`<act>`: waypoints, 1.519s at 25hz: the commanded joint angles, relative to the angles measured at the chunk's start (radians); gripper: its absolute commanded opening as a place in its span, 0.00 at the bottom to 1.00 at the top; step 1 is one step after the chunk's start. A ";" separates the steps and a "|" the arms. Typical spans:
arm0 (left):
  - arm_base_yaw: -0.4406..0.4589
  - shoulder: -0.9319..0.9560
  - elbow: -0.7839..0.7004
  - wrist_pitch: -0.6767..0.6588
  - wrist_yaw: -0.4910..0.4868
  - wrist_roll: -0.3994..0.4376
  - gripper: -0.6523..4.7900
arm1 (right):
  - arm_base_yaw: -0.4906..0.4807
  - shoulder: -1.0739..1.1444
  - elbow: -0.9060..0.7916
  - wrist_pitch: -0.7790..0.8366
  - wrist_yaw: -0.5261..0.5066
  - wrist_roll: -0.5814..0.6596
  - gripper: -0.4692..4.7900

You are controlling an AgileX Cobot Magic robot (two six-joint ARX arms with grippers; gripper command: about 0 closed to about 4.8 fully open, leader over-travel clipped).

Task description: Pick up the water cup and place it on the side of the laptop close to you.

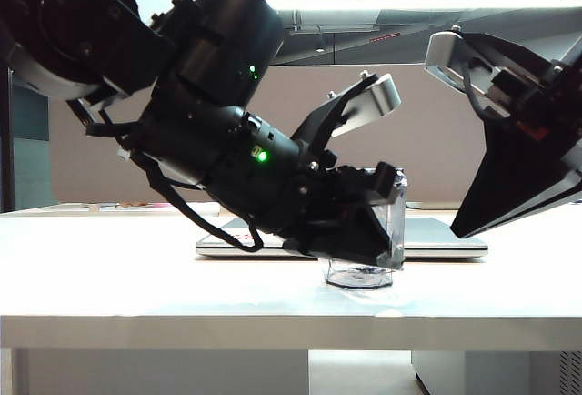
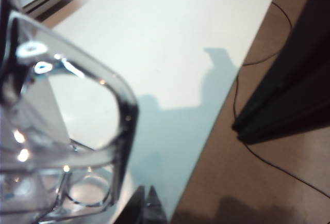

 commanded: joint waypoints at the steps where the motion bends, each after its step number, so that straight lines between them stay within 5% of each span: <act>1: -0.003 0.008 0.014 0.052 0.001 0.001 0.11 | 0.000 -0.003 0.002 0.013 0.000 0.005 0.08; 21: -0.023 0.109 0.166 0.036 0.038 -0.001 0.11 | 0.000 -0.004 0.002 -0.001 0.036 0.009 0.08; 26: -0.024 0.031 0.166 -0.211 0.065 0.005 0.11 | 0.000 -0.004 0.002 0.018 0.063 0.028 0.08; 31: -0.022 -0.146 0.166 -0.538 -0.041 0.116 0.11 | 0.000 -0.003 0.000 0.119 0.063 0.088 0.08; 38: -0.022 -0.332 0.166 -0.694 -0.109 0.182 0.11 | 0.000 -0.001 0.000 0.265 0.059 0.097 0.08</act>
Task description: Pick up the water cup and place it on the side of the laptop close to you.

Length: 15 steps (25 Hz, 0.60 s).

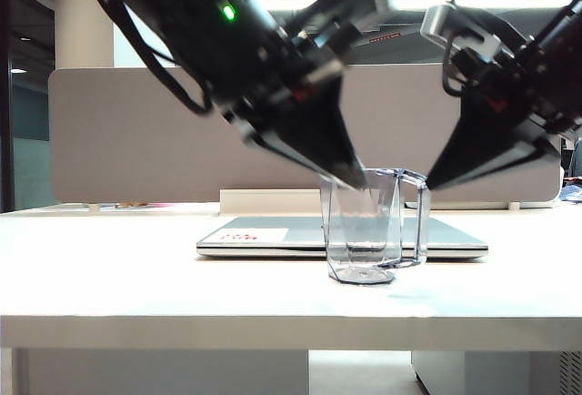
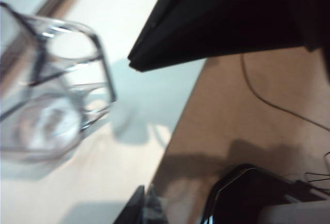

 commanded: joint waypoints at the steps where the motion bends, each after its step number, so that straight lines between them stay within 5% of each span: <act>1: -0.001 -0.073 0.002 -0.058 -0.037 0.034 0.11 | 0.001 0.001 0.002 0.067 -0.004 0.011 0.08; 15: -0.001 -0.275 0.001 -0.207 -0.190 0.078 0.11 | 0.001 0.268 0.003 0.249 -0.075 0.085 0.08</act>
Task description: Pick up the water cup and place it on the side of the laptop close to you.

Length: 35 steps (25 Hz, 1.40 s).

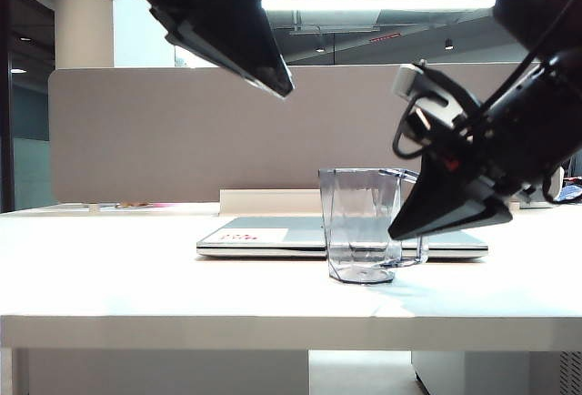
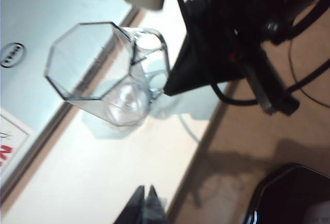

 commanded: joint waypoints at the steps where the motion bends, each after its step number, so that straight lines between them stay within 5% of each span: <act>1: -0.001 -0.015 0.002 -0.014 -0.027 0.004 0.11 | 0.000 0.014 0.003 0.034 0.027 -0.001 0.08; 20: -0.001 -0.016 0.002 -0.036 -0.034 0.004 0.11 | -0.005 0.014 0.004 0.051 0.206 -0.044 0.08; 35: -0.001 -0.018 0.002 -0.047 -0.049 0.004 0.11 | -0.010 0.013 0.004 0.097 0.243 -0.058 0.08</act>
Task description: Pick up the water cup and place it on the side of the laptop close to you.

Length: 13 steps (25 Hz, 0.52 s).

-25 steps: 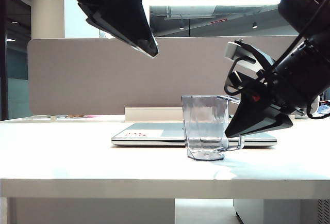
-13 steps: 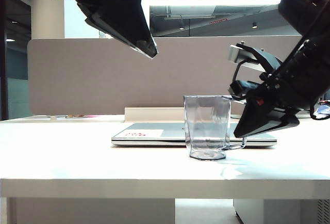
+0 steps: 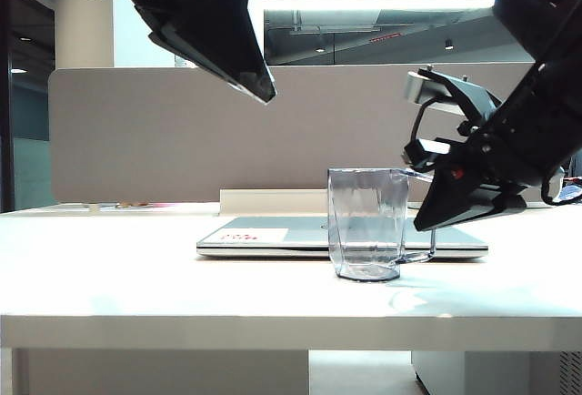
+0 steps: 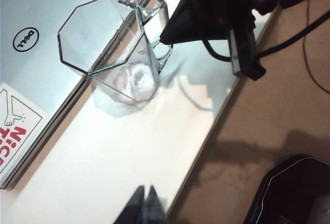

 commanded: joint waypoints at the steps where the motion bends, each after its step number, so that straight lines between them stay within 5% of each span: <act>1: -0.001 -0.008 0.002 -0.008 -0.009 0.004 0.11 | -0.001 -0.003 0.003 0.011 0.032 -0.004 0.08; 13: -0.001 -0.107 0.002 -0.053 -0.010 0.004 0.11 | -0.008 -0.094 0.003 -0.143 0.050 -0.003 0.08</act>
